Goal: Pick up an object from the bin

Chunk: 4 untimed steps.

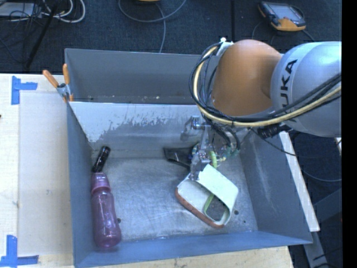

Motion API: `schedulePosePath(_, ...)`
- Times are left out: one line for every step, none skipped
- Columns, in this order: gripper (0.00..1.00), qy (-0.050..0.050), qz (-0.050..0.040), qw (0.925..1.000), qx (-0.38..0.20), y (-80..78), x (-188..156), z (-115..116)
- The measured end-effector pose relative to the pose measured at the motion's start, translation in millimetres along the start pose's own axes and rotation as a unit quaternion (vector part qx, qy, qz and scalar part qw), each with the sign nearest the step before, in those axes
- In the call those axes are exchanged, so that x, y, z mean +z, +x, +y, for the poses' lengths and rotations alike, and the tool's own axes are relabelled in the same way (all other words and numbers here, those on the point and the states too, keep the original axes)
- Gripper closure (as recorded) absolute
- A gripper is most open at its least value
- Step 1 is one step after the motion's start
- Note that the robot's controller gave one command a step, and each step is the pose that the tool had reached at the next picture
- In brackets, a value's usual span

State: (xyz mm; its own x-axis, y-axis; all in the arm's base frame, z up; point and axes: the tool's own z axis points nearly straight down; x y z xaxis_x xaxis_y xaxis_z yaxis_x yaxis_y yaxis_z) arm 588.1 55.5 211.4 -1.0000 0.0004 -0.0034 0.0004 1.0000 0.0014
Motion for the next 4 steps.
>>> schedulePosePath(0.0,0.001,0.0007,0.9995,-0.031,-8.5,31.7,-3.1)
schedulePosePath(0.0,0.001,0.0023,0.998,0.063,13.1,57.1,21.8)
schedulePosePath(0.0,-0.001,0.0025,0.9963,0.086,1.8,79.7,-10.1)
schedulePosePath(0.0,0.002,0.0035,0.9999,-0.011,-6.8,69.2,-51.0)
